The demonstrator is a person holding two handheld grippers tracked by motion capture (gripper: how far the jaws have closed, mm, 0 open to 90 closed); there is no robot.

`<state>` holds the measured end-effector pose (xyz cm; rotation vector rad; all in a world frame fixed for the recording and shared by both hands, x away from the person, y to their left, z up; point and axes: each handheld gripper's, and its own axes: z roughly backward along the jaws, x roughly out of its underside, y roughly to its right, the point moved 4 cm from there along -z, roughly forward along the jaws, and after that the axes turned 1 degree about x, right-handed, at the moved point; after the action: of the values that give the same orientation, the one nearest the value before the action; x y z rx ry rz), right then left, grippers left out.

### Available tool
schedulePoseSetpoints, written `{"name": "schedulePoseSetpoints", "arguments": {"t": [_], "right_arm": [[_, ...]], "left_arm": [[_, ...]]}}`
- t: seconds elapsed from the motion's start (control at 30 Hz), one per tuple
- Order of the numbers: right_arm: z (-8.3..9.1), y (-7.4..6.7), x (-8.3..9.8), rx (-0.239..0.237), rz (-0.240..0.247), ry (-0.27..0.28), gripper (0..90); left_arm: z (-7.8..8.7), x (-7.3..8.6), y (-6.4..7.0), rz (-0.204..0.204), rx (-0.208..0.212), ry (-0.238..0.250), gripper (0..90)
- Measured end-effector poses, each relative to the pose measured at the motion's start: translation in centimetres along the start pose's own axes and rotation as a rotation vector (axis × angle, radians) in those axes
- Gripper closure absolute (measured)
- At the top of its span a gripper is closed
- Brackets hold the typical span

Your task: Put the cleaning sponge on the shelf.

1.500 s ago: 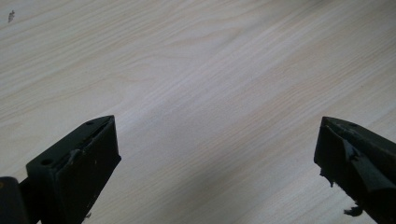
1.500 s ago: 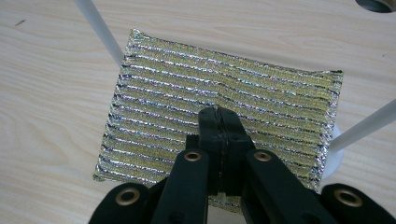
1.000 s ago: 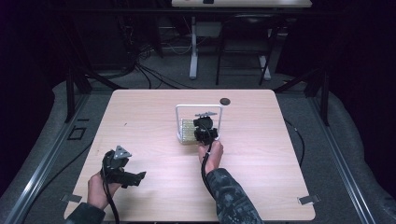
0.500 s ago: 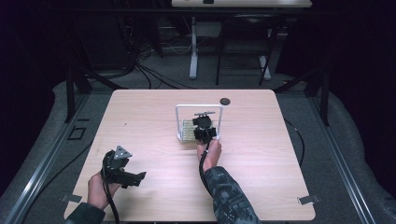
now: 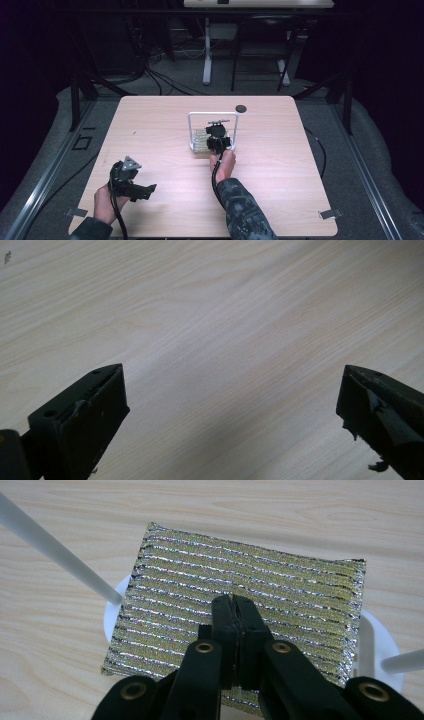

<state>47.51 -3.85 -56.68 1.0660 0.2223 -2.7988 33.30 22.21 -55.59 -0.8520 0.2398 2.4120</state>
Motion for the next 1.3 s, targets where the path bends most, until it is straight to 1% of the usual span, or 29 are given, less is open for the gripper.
{"name": "schedulePoseSetpoints", "arguments": {"t": [0.13, 0.33, 0.57, 0.7, 0.73, 0.77, 0.97, 1.0, 1.07, 1.1, 1.17, 1.27, 1.3], "right_arm": [[0.0, 0.0, 0.0, -0.003, -0.008, 0.001, 88.8], [0.0, 0.2, 0.0, -0.01, -0.005, 0.0, 87.4], [0.4, 0.4, -0.1, -0.009, 0.0, 0.016, 83.6], [0.8, 0.3, -0.2, -0.023, 0.004, 0.027, 81.4], [1.0, 0.2, -0.2, -0.027, 0.017, 0.032, 79.3], [1.0, 0.2, -0.2, -0.027, 0.017, 0.032, 79.3], [1.9, -0.2, -0.3, -0.045, 0.053, 0.039, 69.8], [2.1, -0.2, -0.3, -0.052, 0.057, 0.04, 68.2], [2.7, -0.3, -0.3, -0.072, 0.071, 0.035, 61.9], [2.7, -0.3, -0.3, -0.072, 0.071, 0.035, 61.9], [3.1, -0.3, -0.4, -0.087, 0.082, 0.036, 57.4], [3.6, -0.4, -0.2, -0.118, 0.098, 0.03, 52.4], [3.9, -0.4, -0.2, -0.135, 0.107, 0.025, 50.5]], "left_arm": [[0.0, 0.0, 0.0, -0.003, 0.0, -0.001, 0.0], [0.0, 0.0, 0.0, -0.004, 0.0, 0.0, 0.0], [0.0, 0.0, 0.0, -0.005, -0.002, 0.002, 0.0], [0.0, 0.0, 0.0, -0.008, -0.001, 0.001, 0.0], [0.0, 0.0, 0.0, -0.008, 0.0, 0.0, 0.0], [0.0, 0.0, 0.0, -0.008, -0.001, 0.0, 0.0], [0.0, 0.0, 0.0, -0.006, 0.002, 0.002, 0.0], [0.0, -0.1, 0.0, -0.006, 0.002, 0.002, 0.0], [0.0, -0.1, 0.1, -0.006, 0.003, 0.001, 0.0], [0.0, -0.1, 0.1, -0.006, 0.003, 0.001, 0.0], [0.0, 0.0, 0.0, -0.006, 0.002, 0.0, 0.0], [0.0, -0.1, 0.1, -0.007, 0.003, -0.001, 0.0], [0.0, -0.1, 0.1, -0.009, 0.006, -0.003, 0.0]]}}
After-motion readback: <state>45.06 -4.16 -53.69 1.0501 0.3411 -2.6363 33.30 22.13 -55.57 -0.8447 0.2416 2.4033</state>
